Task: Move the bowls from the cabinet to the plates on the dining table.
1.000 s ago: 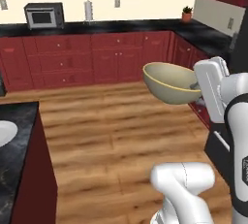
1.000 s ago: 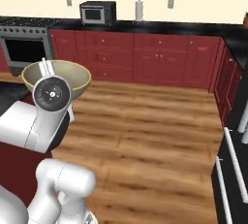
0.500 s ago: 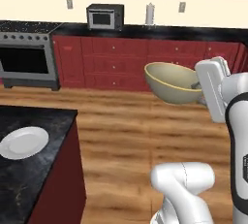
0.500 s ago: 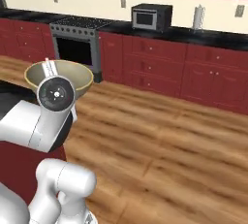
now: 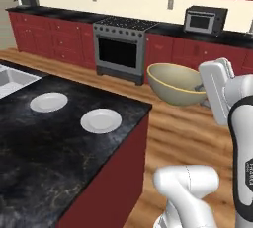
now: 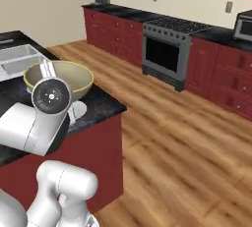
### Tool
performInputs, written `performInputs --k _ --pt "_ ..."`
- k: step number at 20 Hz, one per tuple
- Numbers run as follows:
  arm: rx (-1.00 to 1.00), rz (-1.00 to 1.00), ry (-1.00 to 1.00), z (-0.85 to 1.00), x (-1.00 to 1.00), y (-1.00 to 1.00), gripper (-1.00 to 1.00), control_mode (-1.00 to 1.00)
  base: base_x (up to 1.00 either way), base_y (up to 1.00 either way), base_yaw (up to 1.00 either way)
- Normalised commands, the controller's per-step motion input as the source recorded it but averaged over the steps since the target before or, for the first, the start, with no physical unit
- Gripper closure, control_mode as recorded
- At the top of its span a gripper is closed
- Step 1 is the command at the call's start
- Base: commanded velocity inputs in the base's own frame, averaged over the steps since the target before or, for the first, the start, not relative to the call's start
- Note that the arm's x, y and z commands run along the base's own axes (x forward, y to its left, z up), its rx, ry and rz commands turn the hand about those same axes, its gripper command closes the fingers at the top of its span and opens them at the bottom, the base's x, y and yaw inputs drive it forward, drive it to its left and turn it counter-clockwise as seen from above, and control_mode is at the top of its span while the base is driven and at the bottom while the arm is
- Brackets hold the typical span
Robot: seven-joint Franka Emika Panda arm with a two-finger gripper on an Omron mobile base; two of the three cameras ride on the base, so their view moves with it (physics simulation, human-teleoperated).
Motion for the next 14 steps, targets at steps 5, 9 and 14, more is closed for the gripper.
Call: performInputs --k 5,9,14 --pt "0.00 0.00 0.00 0.00 0.00 0.00 1.00 1.00 0.40 0.00 0.72" --pt "0.00 0.00 0.00 0.00 0.00 0.00 1.00 1.00 0.13 -0.03 0.74" --pt "0.00 0.00 0.00 0.00 0.00 0.00 1.00 1.00 0.05 -0.69 0.54"
